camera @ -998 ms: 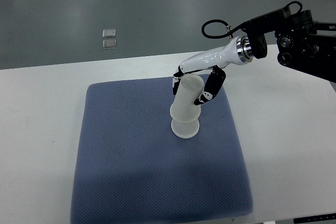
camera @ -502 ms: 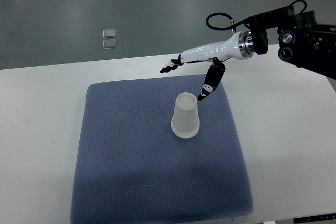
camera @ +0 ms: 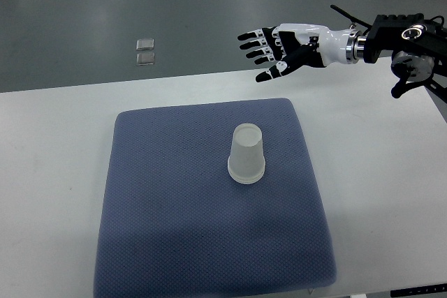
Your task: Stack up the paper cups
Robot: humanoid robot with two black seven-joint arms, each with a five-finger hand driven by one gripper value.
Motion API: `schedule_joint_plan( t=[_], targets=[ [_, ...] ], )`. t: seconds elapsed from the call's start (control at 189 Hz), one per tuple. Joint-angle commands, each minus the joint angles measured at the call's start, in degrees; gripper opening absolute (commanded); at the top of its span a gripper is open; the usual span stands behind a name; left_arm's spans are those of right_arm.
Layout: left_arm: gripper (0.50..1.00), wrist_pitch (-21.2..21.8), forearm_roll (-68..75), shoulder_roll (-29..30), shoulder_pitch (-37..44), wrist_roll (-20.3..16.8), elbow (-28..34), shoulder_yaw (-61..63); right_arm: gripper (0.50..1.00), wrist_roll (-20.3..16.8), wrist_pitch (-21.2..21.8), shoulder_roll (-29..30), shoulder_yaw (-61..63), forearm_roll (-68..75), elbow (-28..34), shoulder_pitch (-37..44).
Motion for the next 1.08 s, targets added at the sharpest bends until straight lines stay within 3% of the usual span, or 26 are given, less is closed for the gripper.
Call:
schedule_joint_plan(
  t=[0.0,0.222,0.47,0.618,1.077],
  targets=[
    [1.0,0.1,0.0,0.0,0.0,0.0,0.0,0.0,0.921,-0.5,-0.2,1.8,0.0,12.2,-4.6,-1.2],
    [1.0,0.0,0.0,0.0,0.0,0.0,0.0,0.0,0.921,-3.3,-1.9,5.3,0.1,31.6,-11.3,-4.5],
    [1.0,0.0,0.0,0.0,0.0,0.0,0.0,0.0,0.921,-3.5,-10.8,11.3,2.4,42.5,-17.5,-8.9],
    [1.0,0.0,0.0,0.0,0.0,0.0,0.0,0.0,0.921,-5.1,-10.7,12.6,7.5,42.1,-18.7,-11.1],
    [1.0,0.0,0.0,0.0,0.0,0.0,0.0,0.0,0.924,-4.5,-10.4,12.8,7.8,41.1,-18.6,-13.3]
  ],
)
